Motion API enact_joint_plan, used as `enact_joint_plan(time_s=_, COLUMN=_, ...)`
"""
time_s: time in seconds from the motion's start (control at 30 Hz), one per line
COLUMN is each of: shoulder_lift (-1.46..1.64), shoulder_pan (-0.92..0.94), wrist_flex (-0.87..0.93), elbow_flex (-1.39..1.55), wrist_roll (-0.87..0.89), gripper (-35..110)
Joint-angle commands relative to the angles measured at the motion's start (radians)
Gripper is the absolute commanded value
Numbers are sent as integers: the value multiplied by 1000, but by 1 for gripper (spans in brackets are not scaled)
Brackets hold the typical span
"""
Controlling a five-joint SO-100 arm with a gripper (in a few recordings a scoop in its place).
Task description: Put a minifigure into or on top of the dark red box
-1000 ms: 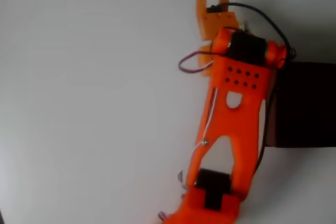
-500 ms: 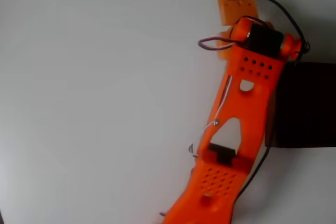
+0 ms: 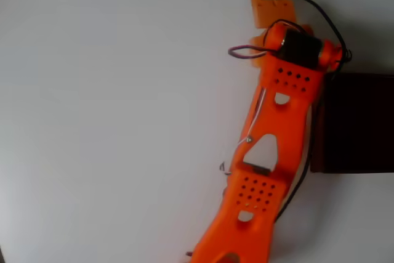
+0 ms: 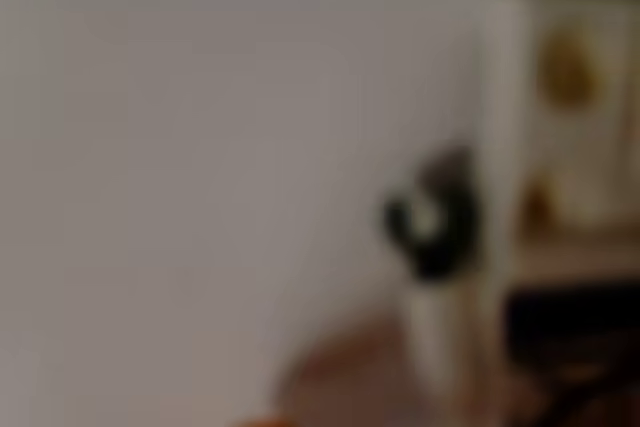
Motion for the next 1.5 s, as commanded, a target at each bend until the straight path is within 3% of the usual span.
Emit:
enact_joint_plan(time_s=0.0, shoulder_lift=15, shoulder_pan=23, wrist_flex=5, elbow_flex=-66, wrist_roll=17, gripper=22)
enact_joint_plan(time_s=1.17, shoulder_lift=-83, shoulder_pan=26, wrist_flex=-43, elbow_flex=-140, wrist_roll=12, gripper=0)
enact_joint_plan(time_s=1.33, shoulder_lift=21, shoulder_pan=63, wrist_flex=20, elbow_flex=-141, wrist_roll=-57, gripper=0)
enact_joint_plan(time_s=1.47, shoulder_lift=253, shoulder_pan=133, wrist_flex=29, elbow_flex=31, wrist_roll=-163, gripper=0)
